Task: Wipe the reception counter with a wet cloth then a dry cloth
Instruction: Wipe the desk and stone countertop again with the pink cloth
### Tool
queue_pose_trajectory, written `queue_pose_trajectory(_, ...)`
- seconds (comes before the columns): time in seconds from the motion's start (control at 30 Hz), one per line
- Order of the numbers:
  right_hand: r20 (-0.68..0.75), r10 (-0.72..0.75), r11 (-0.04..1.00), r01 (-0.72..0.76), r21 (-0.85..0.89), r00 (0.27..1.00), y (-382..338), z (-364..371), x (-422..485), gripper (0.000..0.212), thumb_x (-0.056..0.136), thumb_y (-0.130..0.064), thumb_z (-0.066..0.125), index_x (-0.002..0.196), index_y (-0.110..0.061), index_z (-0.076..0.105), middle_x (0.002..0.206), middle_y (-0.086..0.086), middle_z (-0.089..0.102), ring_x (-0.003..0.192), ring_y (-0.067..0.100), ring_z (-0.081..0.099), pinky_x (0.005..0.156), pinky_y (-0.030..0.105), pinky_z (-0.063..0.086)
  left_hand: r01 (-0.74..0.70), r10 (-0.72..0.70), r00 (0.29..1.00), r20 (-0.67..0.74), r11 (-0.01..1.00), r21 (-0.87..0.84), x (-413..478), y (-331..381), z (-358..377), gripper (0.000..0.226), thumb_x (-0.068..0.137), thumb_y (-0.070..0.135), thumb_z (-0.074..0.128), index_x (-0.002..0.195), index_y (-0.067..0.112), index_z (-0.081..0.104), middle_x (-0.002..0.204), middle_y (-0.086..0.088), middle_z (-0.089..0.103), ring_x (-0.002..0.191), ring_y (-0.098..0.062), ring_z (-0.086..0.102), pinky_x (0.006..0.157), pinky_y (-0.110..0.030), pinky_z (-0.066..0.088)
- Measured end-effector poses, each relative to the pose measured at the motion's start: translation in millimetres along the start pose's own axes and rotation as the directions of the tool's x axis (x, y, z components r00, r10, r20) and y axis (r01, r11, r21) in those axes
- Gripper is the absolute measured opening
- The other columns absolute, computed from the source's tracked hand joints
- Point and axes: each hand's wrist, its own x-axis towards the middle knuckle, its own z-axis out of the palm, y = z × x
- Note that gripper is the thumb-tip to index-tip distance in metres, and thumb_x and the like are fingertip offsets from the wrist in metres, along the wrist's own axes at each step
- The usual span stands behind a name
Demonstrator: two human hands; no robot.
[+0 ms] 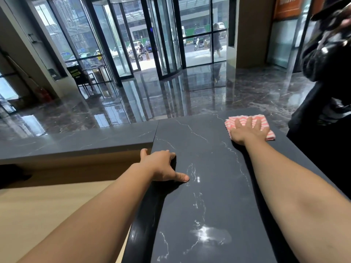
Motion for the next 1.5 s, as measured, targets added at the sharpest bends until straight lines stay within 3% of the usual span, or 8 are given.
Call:
queue_pose_trajectory(0.1,0.008,-0.02,1.0,0.02,0.009,1.0,-18,6,-25,0.058,0.101,-0.049,0.015,0.155,-0.035,-0.001,0.163,0.006,-0.014,0.148,0.036,-0.014,0.115,0.058,-0.006,-0.047,0.048,0.997,-0.061,0.999,0.017,-13,3,5,0.089,0.075,0.079,0.051,0.144,0.025,0.036,0.147,0.003,0.04,0.139,-0.018,0.033,0.112,-0.053,0.002)
queue_pose_trajectory(0.3,0.028,-0.165,0.986,0.165,0.011,0.986,-72,22,-85,0.059,0.102,-0.049,0.015,0.155,-0.034,-0.003,0.162,0.008,-0.015,0.147,0.038,-0.016,0.114,0.06,-0.009,-0.052,0.051,0.998,-0.043,0.999,-0.004,-46,0,12,0.086,0.078,0.076,0.05,0.146,0.027,0.033,0.149,0.003,0.039,0.141,-0.019,0.03,0.111,-0.053,0.003)
queue_pose_trajectory(0.57,0.096,-0.337,0.94,0.34,-0.02,0.937,-87,27,-128,0.058,0.102,-0.051,0.016,0.155,-0.037,-0.001,0.163,0.004,-0.015,0.148,0.032,-0.015,0.116,0.056,-0.006,-0.003,0.003,1.0,-0.005,1.0,-0.011,-75,-1,25,0.081,0.075,0.078,0.052,0.14,0.029,0.042,0.139,0.007,0.051,0.133,-0.02,0.041,0.108,-0.051,0.008)
queue_pose_trajectory(0.67,0.083,-0.307,0.951,0.309,-0.01,0.948,-61,20,-123,0.057,0.101,-0.052,0.015,0.155,-0.038,0.0,0.163,0.002,-0.013,0.149,0.029,-0.014,0.117,0.054,-0.005,0.002,-0.002,1.0,-0.009,1.0,-0.003,-78,2,25,0.082,0.076,0.077,0.051,0.142,0.03,0.04,0.144,0.007,0.046,0.136,-0.02,0.038,0.108,-0.051,0.008)
queue_pose_trajectory(0.93,0.008,-0.052,0.999,0.052,0.01,0.999,35,2,-85,0.058,0.101,-0.05,0.018,0.155,-0.039,0.002,0.163,0.0,-0.011,0.149,0.028,-0.012,0.118,0.053,-0.005,0.02,-0.019,1.0,0.016,1.0,-0.022,-74,1,26,0.093,0.074,0.078,0.053,0.149,0.03,0.03,0.156,0.008,0.029,0.143,-0.019,0.028,0.111,-0.051,0.004)
queue_pose_trajectory(1.17,0.017,0.045,0.999,-0.045,0.003,0.999,27,6,-89,0.058,0.101,-0.048,0.017,0.155,-0.036,-0.001,0.162,0.004,-0.015,0.148,0.035,-0.015,0.116,0.058,-0.009,-0.002,0.002,1.0,0.006,1.0,-0.015,-77,0,31,0.09,0.079,0.075,0.049,0.151,0.028,0.023,0.159,0.005,0.019,0.145,-0.018,0.023,0.112,-0.053,0.001)
queue_pose_trajectory(1.33,0.022,-0.025,1.0,0.025,-0.005,0.999,-14,18,-128,0.06,0.101,-0.05,0.017,0.155,-0.034,-0.003,0.162,0.007,-0.016,0.147,0.038,-0.016,0.114,0.061,-0.009,-0.035,0.034,0.999,-0.041,0.999,-0.014,-92,3,36,0.079,0.086,0.069,0.045,0.15,0.028,0.025,0.158,0.005,0.024,0.147,-0.016,0.017,0.112,-0.055,0.0)
queue_pose_trajectory(1.5,0.064,-0.211,0.977,0.213,-0.016,0.975,-69,36,-178,0.06,0.101,-0.048,0.019,0.155,-0.033,-0.005,0.161,0.009,-0.019,0.146,0.039,-0.02,0.113,0.062,-0.011,0.004,-0.005,0.999,-0.045,1.0,-0.028,-118,-1,41,0.075,0.085,0.071,0.045,0.147,0.029,0.032,0.153,0.005,0.033,0.141,-0.017,0.03,0.111,-0.053,0.005)
